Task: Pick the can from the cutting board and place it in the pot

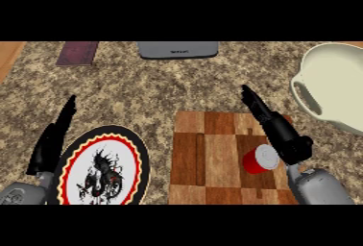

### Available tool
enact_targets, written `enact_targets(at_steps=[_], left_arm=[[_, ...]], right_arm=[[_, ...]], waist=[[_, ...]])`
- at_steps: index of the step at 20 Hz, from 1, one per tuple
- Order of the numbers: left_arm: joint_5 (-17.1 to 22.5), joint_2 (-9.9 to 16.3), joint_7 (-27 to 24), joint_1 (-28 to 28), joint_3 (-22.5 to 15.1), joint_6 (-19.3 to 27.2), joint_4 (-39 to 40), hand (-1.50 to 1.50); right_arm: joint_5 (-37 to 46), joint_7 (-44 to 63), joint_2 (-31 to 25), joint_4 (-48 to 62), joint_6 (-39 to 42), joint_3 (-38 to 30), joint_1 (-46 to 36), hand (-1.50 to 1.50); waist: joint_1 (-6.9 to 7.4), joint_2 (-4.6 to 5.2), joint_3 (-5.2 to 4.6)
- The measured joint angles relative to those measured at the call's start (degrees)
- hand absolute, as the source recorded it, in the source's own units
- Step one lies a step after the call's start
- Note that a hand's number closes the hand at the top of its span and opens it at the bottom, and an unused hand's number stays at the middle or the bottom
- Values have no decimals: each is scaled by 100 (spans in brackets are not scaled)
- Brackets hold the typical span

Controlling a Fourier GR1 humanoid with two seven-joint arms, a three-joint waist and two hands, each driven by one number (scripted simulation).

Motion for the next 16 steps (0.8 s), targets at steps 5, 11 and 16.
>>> enact_targets(at_steps=[5,11,16], left_arm=[[280,-422,-296,120,182,182,-228,0],[734,-974,-694,417,403,369,-590,0],[874,-1214,-878,554,356,317,-878,0]], right_arm=[[206,-1020,-464,-1035,-338,-745,262,150],[857,-1570,-851,-1440,-1687,-2221,1090,-150],[992,-2891,-269,-2612,-2163,-2390,2543,-150]], waist=[[-116,-163,-18],[-444,-247,-35],[-254,-176,-21]])
